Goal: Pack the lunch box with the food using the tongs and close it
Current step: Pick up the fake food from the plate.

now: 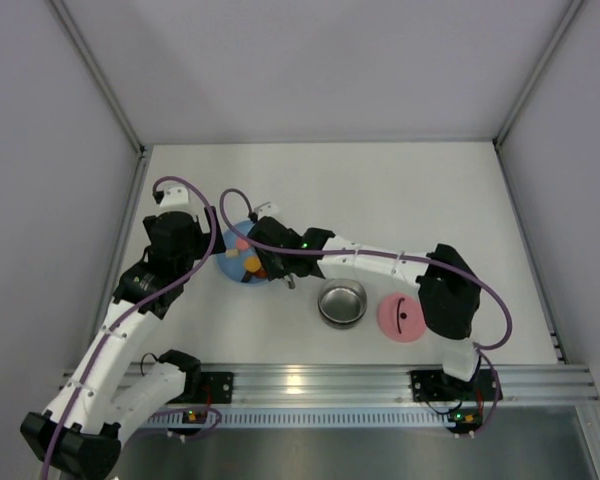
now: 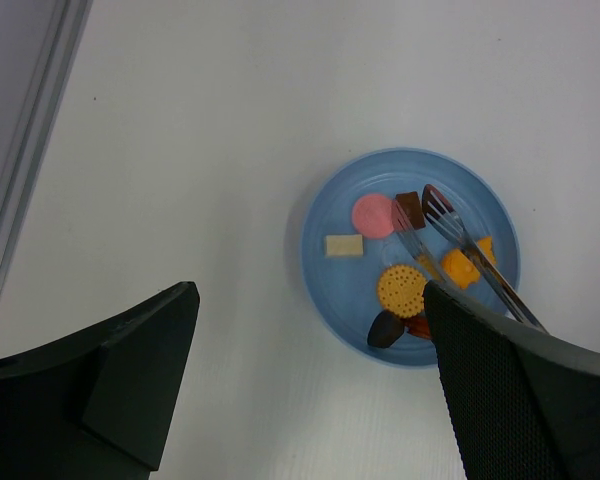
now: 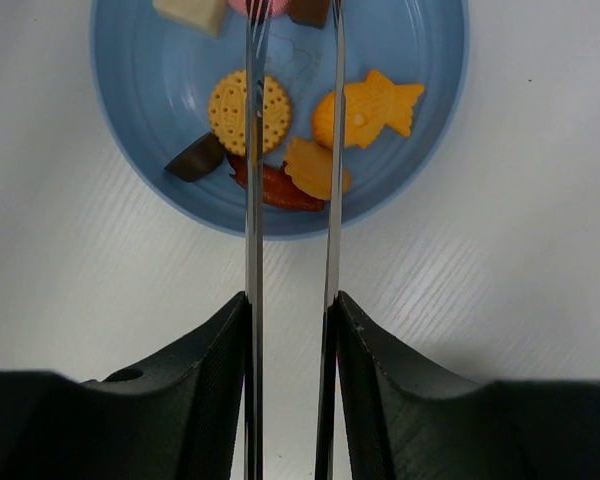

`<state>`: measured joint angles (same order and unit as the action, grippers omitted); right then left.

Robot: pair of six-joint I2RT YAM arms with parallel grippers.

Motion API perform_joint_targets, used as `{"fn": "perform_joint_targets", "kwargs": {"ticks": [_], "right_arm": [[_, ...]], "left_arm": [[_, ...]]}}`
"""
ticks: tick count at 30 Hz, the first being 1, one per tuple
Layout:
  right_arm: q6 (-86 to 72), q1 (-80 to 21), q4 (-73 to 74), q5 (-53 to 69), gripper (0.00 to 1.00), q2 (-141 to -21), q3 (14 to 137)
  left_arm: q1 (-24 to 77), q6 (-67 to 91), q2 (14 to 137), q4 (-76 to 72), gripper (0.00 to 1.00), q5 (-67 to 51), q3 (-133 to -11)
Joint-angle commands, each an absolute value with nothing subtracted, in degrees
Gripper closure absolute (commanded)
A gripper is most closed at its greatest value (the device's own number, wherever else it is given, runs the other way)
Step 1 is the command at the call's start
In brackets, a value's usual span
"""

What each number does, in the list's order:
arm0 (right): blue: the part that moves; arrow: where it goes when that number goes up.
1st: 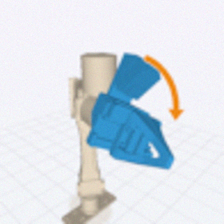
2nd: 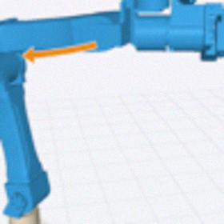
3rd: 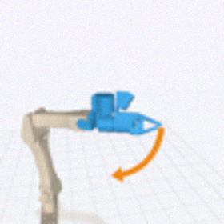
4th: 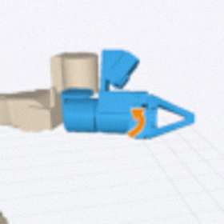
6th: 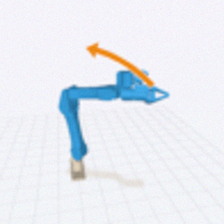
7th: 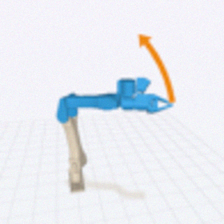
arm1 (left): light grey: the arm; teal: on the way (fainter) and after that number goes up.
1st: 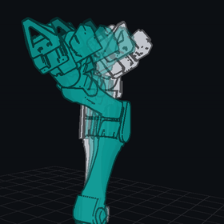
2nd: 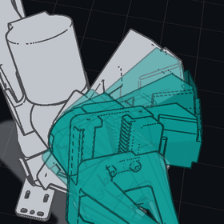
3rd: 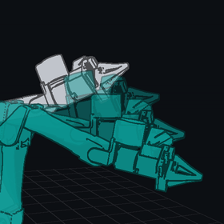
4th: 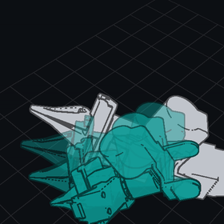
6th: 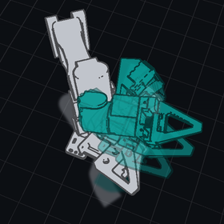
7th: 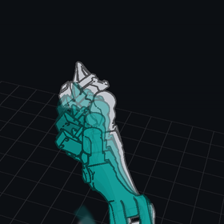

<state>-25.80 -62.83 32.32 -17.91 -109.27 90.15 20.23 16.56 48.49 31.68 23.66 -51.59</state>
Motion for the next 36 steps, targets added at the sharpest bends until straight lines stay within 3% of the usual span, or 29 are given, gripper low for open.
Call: {"fn": "perform_joint_targets", "kwargs": {"ticks": [1,30,36], "right_arm": [[-27.0,-63.5,31.6,-19.0,0.63,-110.1,93.7],[-26.6,-63.5,33.7,-20.6,0.67,-112.9,95.4],[-26.6,-63.5,34.3,-21.5,0.90,-110.7,94.7]], "left_arm": [[20.0,16.9,47.9,31.3,0.01,24.4,-53.4],[20.0,16.8,48.1,31.3,0.01,24.1,-53.3],[20.0,16.7,48.1,31.2,0.01,24.1,-53.3]]}}
